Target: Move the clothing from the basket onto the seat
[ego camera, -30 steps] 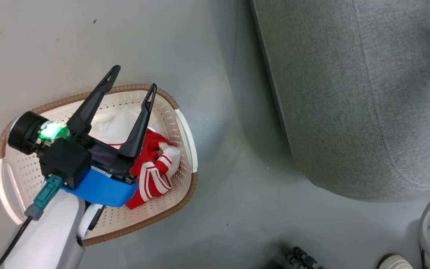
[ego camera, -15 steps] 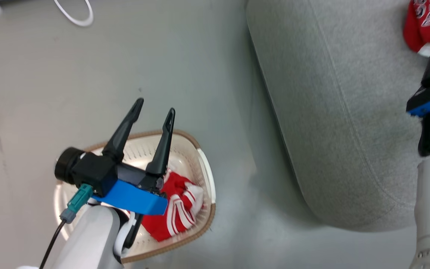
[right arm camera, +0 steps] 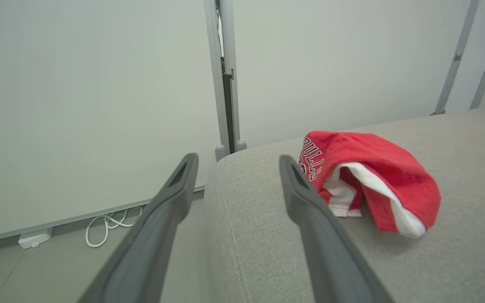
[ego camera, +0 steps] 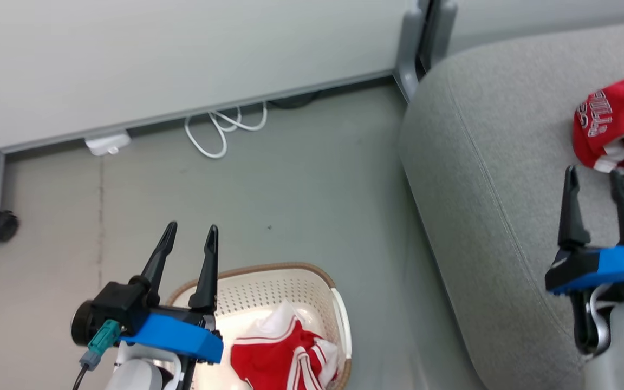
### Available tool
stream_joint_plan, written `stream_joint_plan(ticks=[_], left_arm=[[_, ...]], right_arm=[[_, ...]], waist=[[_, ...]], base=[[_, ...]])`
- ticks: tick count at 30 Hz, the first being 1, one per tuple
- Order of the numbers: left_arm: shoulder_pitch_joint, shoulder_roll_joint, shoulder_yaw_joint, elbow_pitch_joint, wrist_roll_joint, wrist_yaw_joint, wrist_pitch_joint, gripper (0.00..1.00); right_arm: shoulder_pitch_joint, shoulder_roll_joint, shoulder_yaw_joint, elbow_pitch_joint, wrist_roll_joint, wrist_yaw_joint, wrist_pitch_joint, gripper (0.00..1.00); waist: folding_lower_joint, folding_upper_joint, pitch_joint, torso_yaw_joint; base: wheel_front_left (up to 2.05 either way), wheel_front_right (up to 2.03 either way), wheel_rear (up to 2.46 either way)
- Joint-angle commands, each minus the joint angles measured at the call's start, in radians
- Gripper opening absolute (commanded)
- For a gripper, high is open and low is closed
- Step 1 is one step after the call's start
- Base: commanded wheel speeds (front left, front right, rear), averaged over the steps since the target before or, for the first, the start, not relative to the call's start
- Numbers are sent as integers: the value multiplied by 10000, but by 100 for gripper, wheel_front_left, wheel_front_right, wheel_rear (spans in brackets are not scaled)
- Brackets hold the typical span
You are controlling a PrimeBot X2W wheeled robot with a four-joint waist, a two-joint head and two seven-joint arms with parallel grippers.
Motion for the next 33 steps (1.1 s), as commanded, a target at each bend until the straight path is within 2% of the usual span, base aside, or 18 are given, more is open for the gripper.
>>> stream_joint_plan(ticks=[1,6,8,12,17,24,33], left_arm=[[88,-39,63,62,17,-20,-46,100],[325,-30,374,512,-71,-21,-46,100],[384,-28,458,627,-85,-22,-46,100],[561,13,674,814,-64,-23,-39,100],[671,33,759,1067,-45,-24,-39,100],[729,48,856,1215,-46,-24,-39,100],[670,27,804,1255,-75,-25,-39,100]], right_arm=[[264,15,47,-72,126,5,32,100],[1577,19,427,-1138,309,5,197,100],[2154,18,754,-1550,-50,5,312,100],[2993,3,1248,-2185,-48,5,550,100],[3760,3,1611,-2784,378,3,753,100],[4084,6,1776,-3016,866,5,817,100],[3941,6,1731,-3228,494,5,903,100]], waist=[[5,0,-547,500],[5,0,-1026,1030],[5,0,-1209,1270],[5,0,-1534,1690],[5,0,-1772,2072],[5,0,-1776,2220],[5,0,-1587,2154]], base=[[0,0,0],[0,0,0],[0,0,0],[0,0,0],[0,0,0],[0,0,0],[0,0,0]])
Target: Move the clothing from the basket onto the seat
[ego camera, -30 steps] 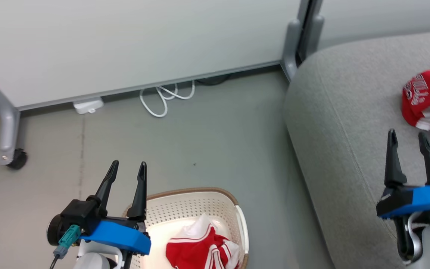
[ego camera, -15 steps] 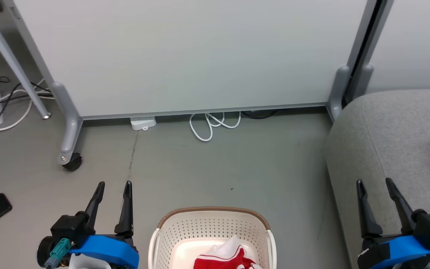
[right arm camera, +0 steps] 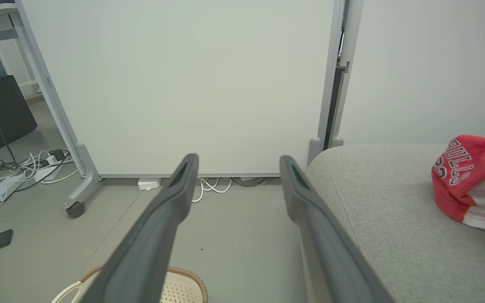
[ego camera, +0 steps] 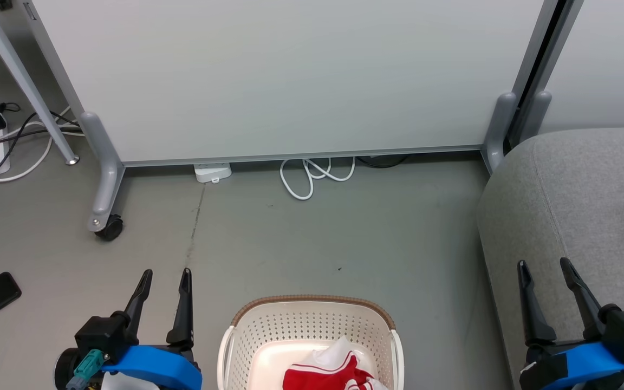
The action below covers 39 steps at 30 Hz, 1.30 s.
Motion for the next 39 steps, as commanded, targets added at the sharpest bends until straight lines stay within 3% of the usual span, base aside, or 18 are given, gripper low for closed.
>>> stream_joint_plan(ticks=[1,9,15,30,39], left_arm=[[-101,37,-29,5,8,-23,-30,100],[-347,108,-264,85,-91,-23,-30,100],[-921,307,-958,728,-323,-23,-30,100],[-4221,847,-4636,3948,-1717,-22,288,100],[-5746,1412,-7000,4805,-2180,-20,515,100]], right_arm=[[-39,-19,21,-93,-28,5,9,100],[-263,-19,105,-194,-7,5,-47,100],[-647,-18,407,-418,69,5,-87,100],[-2243,-14,1227,-804,279,5,-526,100],[-2802,-7,1686,-961,785,5,-878,100]], waist=[[0,-1,70,-38],[0,-1,458,-227],[0,-1,1417,-619],[0,-1,5344,-2357],[0,-1,7216,-3190]], base=[[0,0,0],[0,0,0],[0,0,0],[0,0,0],[0,0,0]])
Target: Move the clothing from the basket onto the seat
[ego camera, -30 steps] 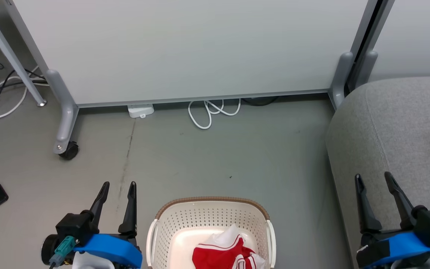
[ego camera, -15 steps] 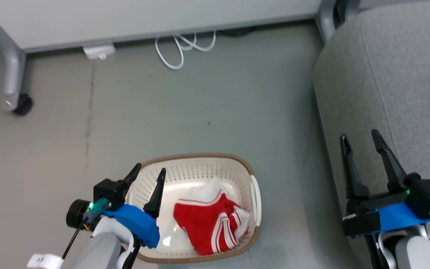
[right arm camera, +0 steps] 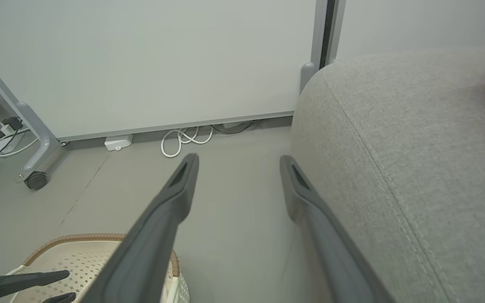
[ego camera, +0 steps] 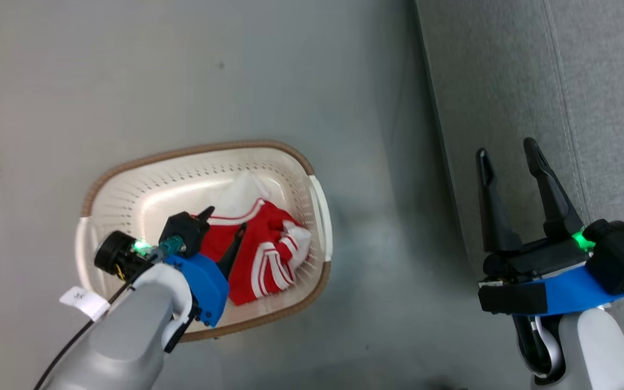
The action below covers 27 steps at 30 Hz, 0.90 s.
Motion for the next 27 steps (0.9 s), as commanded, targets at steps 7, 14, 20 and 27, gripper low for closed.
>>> stream_joint_plan(ticks=[7,14,20,27], left_arm=[[-1145,209,-1006,485,-1128,-15,-37,100],[-1912,15,-1470,816,-1948,-15,68,100],[-2264,-36,-1898,1202,-2377,-15,475,100],[-2520,-138,-2048,2498,-2446,585,1341,100]], right_arm=[[-448,6,348,-158,337,5,-345,100],[-739,5,670,-49,506,5,-466,100],[-865,5,884,62,695,5,-506,100],[-925,5,972,-168,843,5,-515,100]], waist=[[-3,0,2032,-1003],[-3,0,2616,-1116],[-3,0,2841,-1277],[-3,0,3032,-1447]], base=[[0,0,0],[0,0,0],[0,0,0],[0,0,0]])
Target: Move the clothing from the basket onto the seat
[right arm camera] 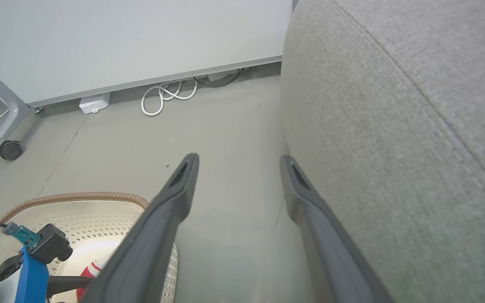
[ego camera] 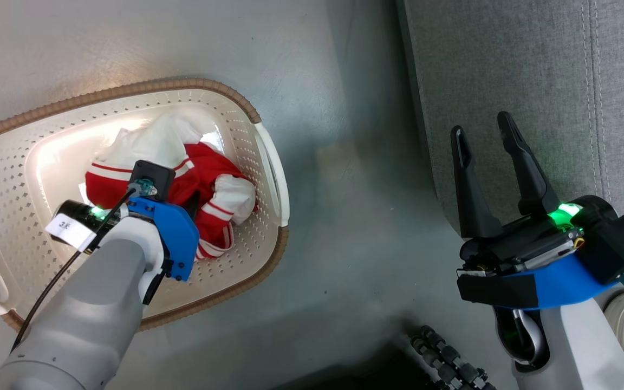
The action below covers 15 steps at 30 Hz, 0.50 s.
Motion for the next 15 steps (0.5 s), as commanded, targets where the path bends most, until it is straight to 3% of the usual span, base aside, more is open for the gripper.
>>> stream_joint_plan(ticks=[1,5,6,7,8,15], left_arm=[[-144,-47,-8,54,-15,40,70,100],[-239,-170,-16,447,-112,9,389,100],[-258,-199,-39,498,-111,-3,416,93],[-299,-221,-91,538,-65,-19,421,43],[-331,-237,-112,579,-45,-48,401,0],[-331,-426,-172,724,-152,-266,341,0]], right_arm=[[-129,3,10,-54,38,5,-50,100],[-104,3,64,-95,138,5,-51,100],[-106,3,66,-103,132,5,-51,100],[-110,3,69,-109,132,5,-51,100],[-114,3,65,-113,127,5,-52,100],[-188,3,65,22,111,5,-51,100]], waist=[[-1,1,24,-10],[-1,1,98,-20],[-1,1,110,-18],[-1,1,120,-14],[-1,1,124,-6],[-1,1,-59,100]], base=[[0,0,0],[0,0,0],[0,0,0],[0,0,0],[0,0,0],[0,0,0]])
